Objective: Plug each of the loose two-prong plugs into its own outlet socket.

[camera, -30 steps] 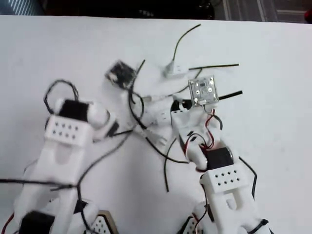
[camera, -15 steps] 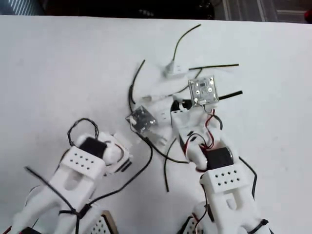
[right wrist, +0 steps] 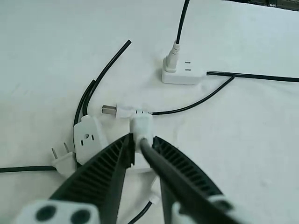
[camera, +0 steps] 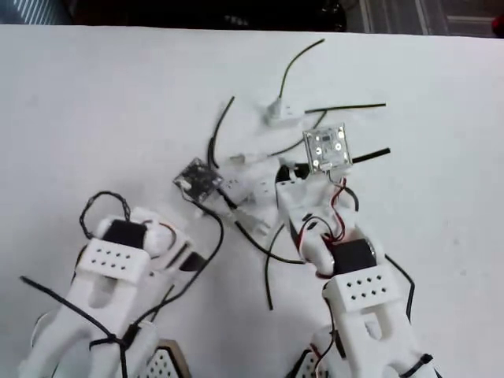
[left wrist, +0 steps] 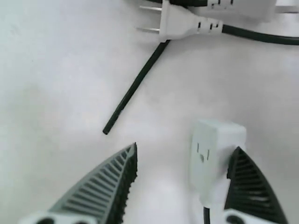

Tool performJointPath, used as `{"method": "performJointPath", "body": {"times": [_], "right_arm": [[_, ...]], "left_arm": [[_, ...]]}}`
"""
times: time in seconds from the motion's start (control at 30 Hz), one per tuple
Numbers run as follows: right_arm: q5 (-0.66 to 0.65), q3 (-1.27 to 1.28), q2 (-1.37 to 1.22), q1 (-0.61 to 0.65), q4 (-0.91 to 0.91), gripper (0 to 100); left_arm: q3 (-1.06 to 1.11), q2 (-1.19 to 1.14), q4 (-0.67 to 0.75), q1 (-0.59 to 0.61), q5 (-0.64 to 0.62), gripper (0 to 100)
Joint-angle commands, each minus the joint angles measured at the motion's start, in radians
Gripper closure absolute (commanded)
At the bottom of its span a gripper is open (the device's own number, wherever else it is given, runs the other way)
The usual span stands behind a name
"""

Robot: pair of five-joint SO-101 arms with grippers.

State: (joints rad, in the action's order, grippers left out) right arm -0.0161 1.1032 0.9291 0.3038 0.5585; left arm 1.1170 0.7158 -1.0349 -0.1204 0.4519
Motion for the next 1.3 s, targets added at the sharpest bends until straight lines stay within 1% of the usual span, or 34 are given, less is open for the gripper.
{"method": "performJointPath", "body": {"times": [0.0,0.1,0.2,0.3,0.37,0.43,0.53,0.67,0.77,0.83,0.93,1.1,1.27], "right_arm": [[0.005,-0.009,0.007,-0.010,-0.018,98.1],[0.005,-0.008,0.007,-0.010,-0.018,98.1],[0.005,-0.008,0.007,-0.010,-0.018,98.1],[0.005,-0.008,0.007,-0.010,-0.018,98.1],[0.003,-0.008,0.007,-0.010,-0.018,98.1],[0.003,-0.008,0.007,-0.010,-0.018,98.1],[0.003,-0.008,0.007,-0.008,-0.018,98.1],[0.003,-0.008,0.007,-0.008,-0.018,98.1],[0.003,-0.008,0.008,0.005,-0.010,98.1],[0.002,-0.014,0.008,0.042,0.027,98.1],[0.002,-0.051,0.008,0.128,0.133,98.1],[0.002,-0.094,0.008,0.277,0.272,98.1],[0.002,-0.095,0.008,0.426,0.295,98.1]], "left_arm": [[-0.028,-0.007,0.046,0.091,0.040,70],[-0.018,-0.024,0.133,0.166,0.071,70],[-0.023,-0.088,0.203,0.219,0.087,70],[-0.032,-0.173,0.253,0.248,0.112,70],[-0.074,-0.213,0.252,0.272,0.110,70],[-0.149,-0.217,0.204,0.306,0.106,70],[-0.284,-0.188,0.052,0.329,0.103,70],[-0.393,-0.091,-0.155,0.305,0.103,70],[-0.385,0.013,-0.245,0.260,0.106,70],[-0.354,0.088,-0.276,0.246,0.103,70],[-0.281,0.214,-0.281,0.259,0.097,70],[-0.149,0.409,-0.247,0.392,0.002,70],[-0.009,0.496,-0.184,0.533,-0.081,70]]}}
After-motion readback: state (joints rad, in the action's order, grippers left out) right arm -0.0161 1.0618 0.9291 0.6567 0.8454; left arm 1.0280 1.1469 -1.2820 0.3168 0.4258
